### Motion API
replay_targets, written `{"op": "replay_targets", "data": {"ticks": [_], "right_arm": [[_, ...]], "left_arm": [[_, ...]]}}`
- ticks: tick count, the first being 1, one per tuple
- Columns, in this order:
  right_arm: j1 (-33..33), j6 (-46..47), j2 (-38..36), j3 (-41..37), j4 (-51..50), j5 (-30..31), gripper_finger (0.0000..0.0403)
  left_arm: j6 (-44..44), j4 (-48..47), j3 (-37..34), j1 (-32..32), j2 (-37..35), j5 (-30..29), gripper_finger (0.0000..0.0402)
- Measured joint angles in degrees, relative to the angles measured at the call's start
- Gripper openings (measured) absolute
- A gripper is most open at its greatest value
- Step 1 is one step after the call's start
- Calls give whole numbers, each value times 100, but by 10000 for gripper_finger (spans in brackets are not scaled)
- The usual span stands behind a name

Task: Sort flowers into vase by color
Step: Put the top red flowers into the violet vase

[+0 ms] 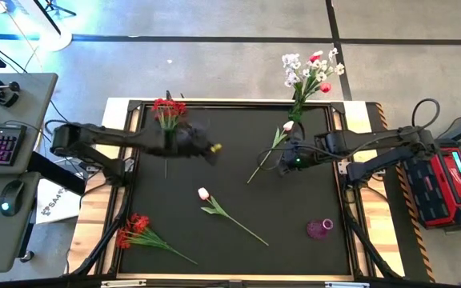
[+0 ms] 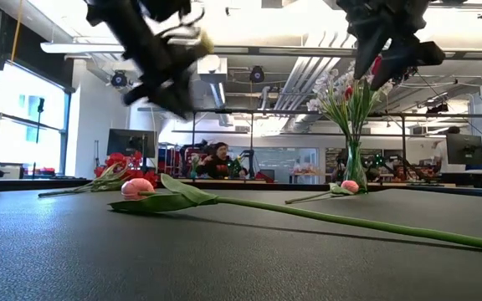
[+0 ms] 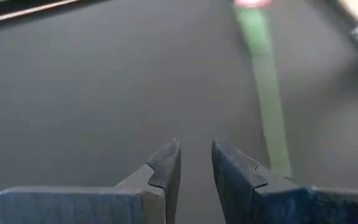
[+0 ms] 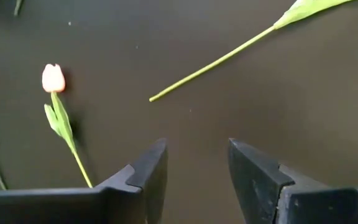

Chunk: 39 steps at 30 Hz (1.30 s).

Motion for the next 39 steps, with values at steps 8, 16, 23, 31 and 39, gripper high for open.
{"op": "replay_targets", "data": {"ticks": [8, 16, 23, 31, 39], "right_arm": [[-287, -5, 52, 0, 336, 56, 154], [-838, -504, 111, 0, 806, -492, 154], [-1057, -622, 108, 0, 593, -582, 154], [-1251, -813, 108, 0, 64, -754, 154], [-1229, -931, 108, 0, 22, -1006, 154]], "left_arm": [[551, -1471, -2, 1833, -62, 4, 111], [1134, -1428, -4, 3512, 376, 1160, 201], [1080, -1580, -70, 3863, 400, 777, 249], [927, -1209, -929, 4151, 776, 783, 250], [918, -619, -1279, 3928, 780, 911, 184]]}}
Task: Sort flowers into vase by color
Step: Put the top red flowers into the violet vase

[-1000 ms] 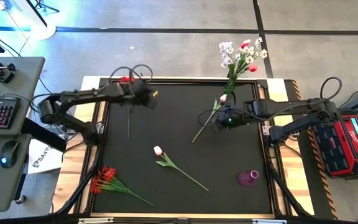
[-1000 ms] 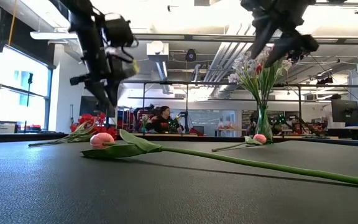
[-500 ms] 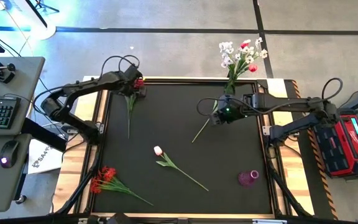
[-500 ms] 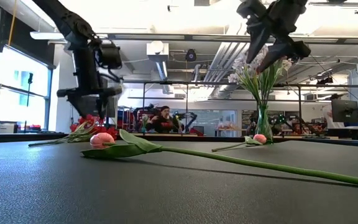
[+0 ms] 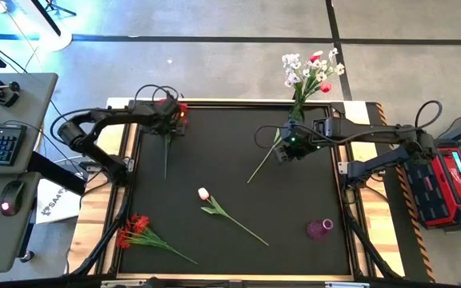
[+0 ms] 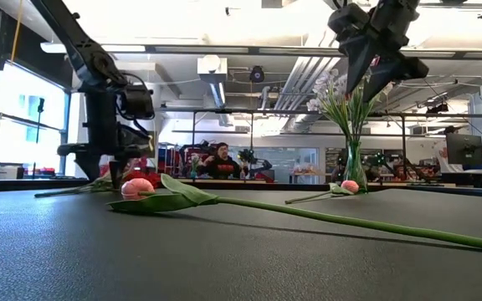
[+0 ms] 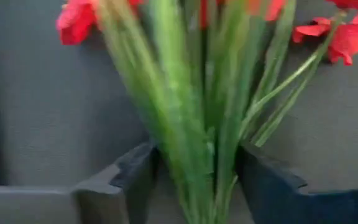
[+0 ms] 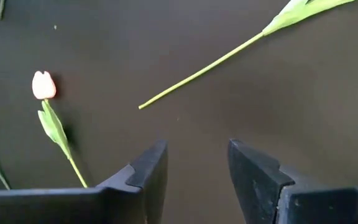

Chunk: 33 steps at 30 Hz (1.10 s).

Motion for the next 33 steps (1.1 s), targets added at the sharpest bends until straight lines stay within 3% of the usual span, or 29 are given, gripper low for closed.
{"op": "replay_targets", "data": {"ticks": [7, 9, 14, 20, 26, 33], "right_arm": [[205, 8, 0, 0, 8, -35, 154], [339, -37, 0, 0, 89, -84, 154], [798, -39, -3, -112, 839, 40, 154], [1169, -576, -22, -356, 3481, 25, 154], [1254, -1088, -20, -396, 4034, 704, 154], [1135, -2023, 112, -398, 5348, 657, 181]], "left_arm": [[-200, 107, -24, -473, -348, 327, 31], [-256, 272, -24, -664, -528, 395, 11], [-227, 1205, -24, -1267, -1082, 1091, 14], [-138, 3180, -15, -2350, -1649, 1764, 4], [55, 4919, -11, -3393, -1833, 1654, 4], [186, 5642, -9, -4354, -1786, 919, 3]]}}
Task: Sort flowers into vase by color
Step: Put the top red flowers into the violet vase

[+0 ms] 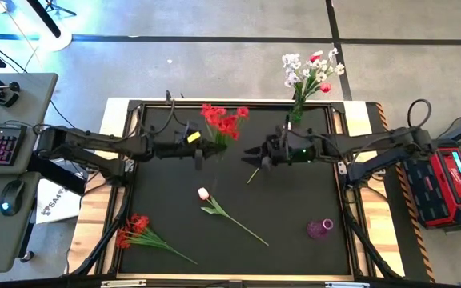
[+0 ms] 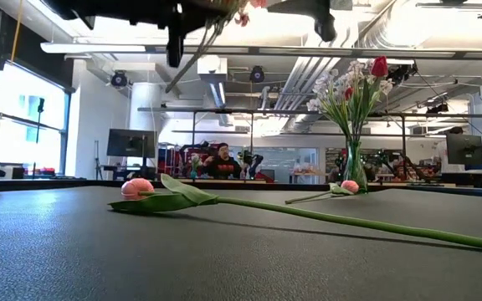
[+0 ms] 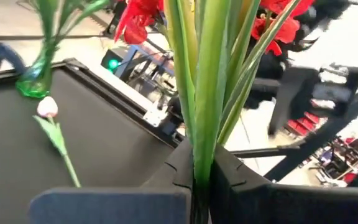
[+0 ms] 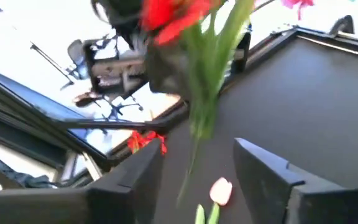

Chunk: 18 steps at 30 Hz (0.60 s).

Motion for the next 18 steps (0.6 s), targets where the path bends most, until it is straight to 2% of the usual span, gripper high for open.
{"op": "replay_targets", "data": {"ticks": [5, 8, 12, 18], "right_arm": [[-117, -42, 231, 0, 593, -384, 228], [-92, -107, 407, 0, 1003, -401, 243], [-95, -254, 592, 0, 1522, -429, 240], [-93, -552, 697, 5, 1997, -831, 201]], "left_arm": [[293, 35, 87, -490, 0, -394, 3], [501, 60, 199, -687, 47, -482, 3], [687, -56, 405, -898, 210, -503, 3], [727, -278, 755, -1056, 623, -466, 3]]}}
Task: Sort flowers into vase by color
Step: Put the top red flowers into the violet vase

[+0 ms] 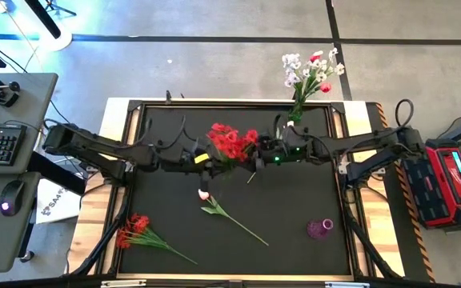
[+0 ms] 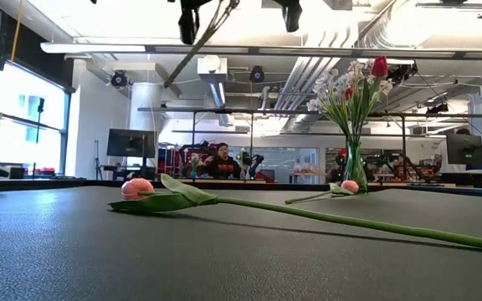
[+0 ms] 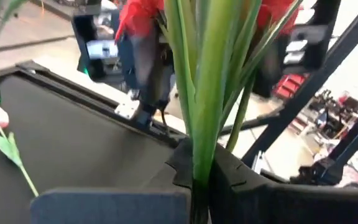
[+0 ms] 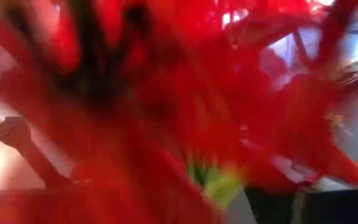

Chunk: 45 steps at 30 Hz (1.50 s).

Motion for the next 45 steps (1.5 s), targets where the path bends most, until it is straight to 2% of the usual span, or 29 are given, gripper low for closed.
{"op": "replay_targets", "data": {"ticks": [3, 7, 8, 11, 17, 21, 25, 29, 37, 41, 45], "right_arm": [[-2, 10, 7, 2, -117, -157, 154], [25, -24, -43, 6, -495, -273, 35], [54, -117, -68, 6, -591, -235, 19], [107, -100, -281, 16, -1141, 57, 15], [225, -404, -817, 458, -3268, 802, 4], [482, -496, -1031, 859, -4458, 1307, 3], [923, -272, -1160, 1477, -5868, 1803, 2], [1491, 225, -1152, 2363, -7250, 1965, 1], [2664, 1168, -1152, 3992, -8867, 2131, 0], [3266, 1870, -1150, 4409, -9674, 2462, 0], [3932, 2754, -1140, 4478, -10526, 2837, 0]], "left_arm": [[-2, 36, 163, -18, 185, 131, 3], [-40, -68, 204, -30, 265, 131, 15], [-75, -90, 204, -30, 265, 55, 22], [35, -321, 204, -28, 196, -76, 53], [96, -665, 213, -25, 208, -95, 118], [92, -870, 213, 24, 217, -103, 142], [44, -869, 213, 62, 217, -117, 148], [24, -875, 213, 60, 217, -117, 146], [0, -879, 211, 42, 217, -117, 144], [-24, -879, 208, 37, 217, -117, 144], [-242, -882, 208, -43, 217, -234, 144]]}}
